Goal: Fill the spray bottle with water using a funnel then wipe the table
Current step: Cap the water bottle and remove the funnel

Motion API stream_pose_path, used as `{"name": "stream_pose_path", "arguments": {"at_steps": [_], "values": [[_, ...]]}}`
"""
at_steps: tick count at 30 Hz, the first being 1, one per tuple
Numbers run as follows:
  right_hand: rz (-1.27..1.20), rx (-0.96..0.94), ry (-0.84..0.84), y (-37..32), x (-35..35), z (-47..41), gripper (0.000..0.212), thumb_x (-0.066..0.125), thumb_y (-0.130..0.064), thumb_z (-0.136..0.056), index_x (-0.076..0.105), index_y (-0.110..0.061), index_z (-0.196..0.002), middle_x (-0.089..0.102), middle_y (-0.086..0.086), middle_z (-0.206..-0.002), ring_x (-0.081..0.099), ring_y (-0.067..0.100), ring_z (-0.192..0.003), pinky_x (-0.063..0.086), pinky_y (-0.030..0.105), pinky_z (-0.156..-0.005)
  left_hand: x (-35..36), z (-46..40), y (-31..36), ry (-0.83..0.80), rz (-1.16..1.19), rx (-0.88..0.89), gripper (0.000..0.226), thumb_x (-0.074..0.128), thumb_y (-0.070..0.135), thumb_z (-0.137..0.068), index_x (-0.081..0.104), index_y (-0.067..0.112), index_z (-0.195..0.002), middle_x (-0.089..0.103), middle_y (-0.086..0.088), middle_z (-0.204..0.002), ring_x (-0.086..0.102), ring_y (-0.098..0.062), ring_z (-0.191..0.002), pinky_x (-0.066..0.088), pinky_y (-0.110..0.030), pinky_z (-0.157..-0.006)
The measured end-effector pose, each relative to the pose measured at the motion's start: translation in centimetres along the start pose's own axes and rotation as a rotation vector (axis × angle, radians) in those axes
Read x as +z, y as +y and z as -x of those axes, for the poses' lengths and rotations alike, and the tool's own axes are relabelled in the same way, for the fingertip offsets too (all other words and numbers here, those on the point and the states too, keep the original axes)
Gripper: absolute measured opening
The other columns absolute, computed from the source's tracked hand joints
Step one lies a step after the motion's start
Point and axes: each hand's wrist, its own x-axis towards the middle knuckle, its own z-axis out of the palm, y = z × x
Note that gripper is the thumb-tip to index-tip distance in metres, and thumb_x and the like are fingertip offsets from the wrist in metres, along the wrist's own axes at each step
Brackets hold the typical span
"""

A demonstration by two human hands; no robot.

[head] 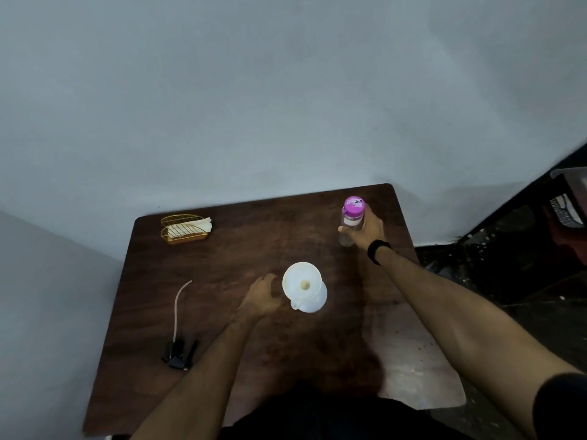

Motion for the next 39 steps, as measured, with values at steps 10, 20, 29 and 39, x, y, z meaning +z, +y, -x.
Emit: {"name": "stream_pose_path", "arguments": {"at_steps": [10, 20, 29, 39], "values": [[0.032, 0.024, -0.071, -1.4, 2.1, -4.0, 0.069, 0.09, -0.024, -0.065, 0.054, -0.013, -0.123, 0.064, 0.009, -0.122, 0.06, 0.026, -0.111, 0.048, 0.032, -0.093, 0.8, -1.6, -2.2, -0.007, -0.037, -0.027, 0.032, 0.063, 0.065, -0.076, 0.052, 0.036, -0.083, 0.06, 0.014, -0.085, 0.059, -0.005, -0.08, 0.049, -0.026, -0.071], [0.114, 0.094, -0.07, -1.1, 1.5, -2.7, 0.073, 0.09, -0.029, -0.063, 0.052, -0.012, -0.123, 0.063, 0.01, -0.122, 0.06, 0.027, -0.111, 0.048, 0.031, -0.09, 1.1, -2.1, -2.9, 0.005, -0.042, 0.013, 0.045, 0.057, 0.065, -0.075, 0.062, 0.025, -0.097, 0.066, 0.008, -0.098, 0.064, -0.014, -0.093, 0.046, -0.025, -0.075], [0.204, 0.257, -0.027, -1.4, 1.6, 0.7, 0.072, 0.086, -0.034, -0.066, 0.05, -0.007, -0.123, 0.061, 0.011, -0.122, 0.06, 0.03, -0.111, 0.051, 0.038, -0.092, -1.0, 0.7, -2.6, 0.03, -0.015, -0.062, 0.068, 0.073, 0.039, -0.084, 0.048, 0.012, -0.141, 0.051, -0.01, -0.142, 0.047, -0.027, -0.133, 0.04, -0.033, -0.108], [0.003, 0.193, -0.072, -2.7, 4.3, 7.6, 0.045, 0.062, -0.057, -0.086, 0.067, -0.015, -0.098, 0.07, 0.001, -0.101, 0.062, 0.017, -0.091, 0.043, 0.026, -0.076, -0.3, 3.8, -6.2, 0.066, 0.099, -0.131, 0.06, 0.075, 0.039, -0.079, 0.057, 0.013, -0.131, 0.059, -0.006, -0.133, 0.053, -0.023, -0.126, 0.044, -0.032, -0.104]]}}
